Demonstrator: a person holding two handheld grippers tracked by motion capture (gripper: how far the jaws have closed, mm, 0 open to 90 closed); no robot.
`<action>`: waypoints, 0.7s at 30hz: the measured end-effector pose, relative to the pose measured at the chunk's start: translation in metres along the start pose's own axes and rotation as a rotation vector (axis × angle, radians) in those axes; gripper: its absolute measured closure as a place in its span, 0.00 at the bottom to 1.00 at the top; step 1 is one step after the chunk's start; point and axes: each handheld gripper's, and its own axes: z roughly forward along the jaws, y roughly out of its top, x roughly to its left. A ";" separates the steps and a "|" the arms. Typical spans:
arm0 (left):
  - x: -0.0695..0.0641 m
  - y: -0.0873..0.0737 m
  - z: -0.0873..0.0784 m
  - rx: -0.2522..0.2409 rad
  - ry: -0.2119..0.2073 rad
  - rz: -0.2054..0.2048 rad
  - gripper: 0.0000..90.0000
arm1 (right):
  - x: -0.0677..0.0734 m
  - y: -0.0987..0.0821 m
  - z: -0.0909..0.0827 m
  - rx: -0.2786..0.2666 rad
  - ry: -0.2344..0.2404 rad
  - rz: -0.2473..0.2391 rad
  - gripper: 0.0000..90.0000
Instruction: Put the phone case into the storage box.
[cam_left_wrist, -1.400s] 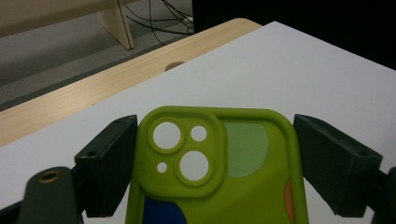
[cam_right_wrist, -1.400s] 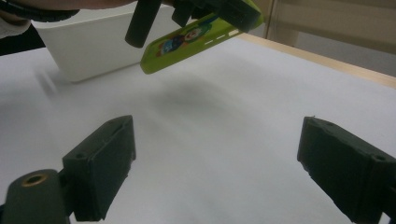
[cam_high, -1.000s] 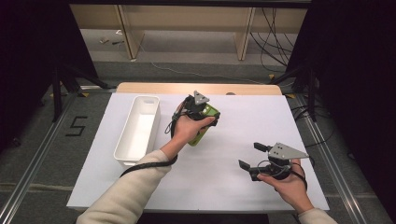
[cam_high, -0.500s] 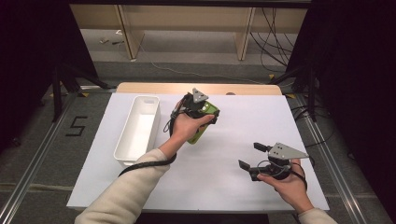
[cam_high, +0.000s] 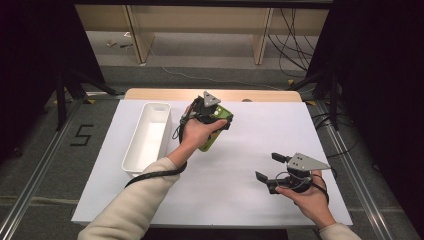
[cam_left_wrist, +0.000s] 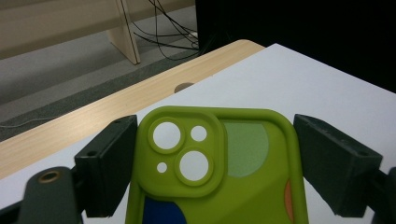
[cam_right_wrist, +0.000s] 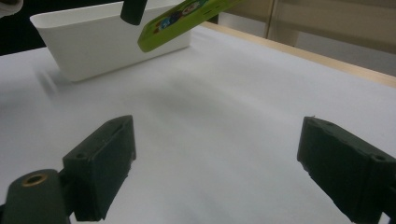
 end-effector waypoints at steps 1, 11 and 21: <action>0.000 0.000 0.000 -0.001 0.001 0.000 0.18 | 0.000 0.000 0.000 0.001 0.000 0.000 0.14; 0.004 0.004 -0.005 -0.013 0.004 -0.006 0.18 | 0.000 0.000 0.000 -0.003 0.001 -0.002 0.14; 0.008 0.007 -0.010 -0.025 0.016 -0.011 0.18 | 0.000 0.000 0.000 -0.003 0.001 -0.003 0.14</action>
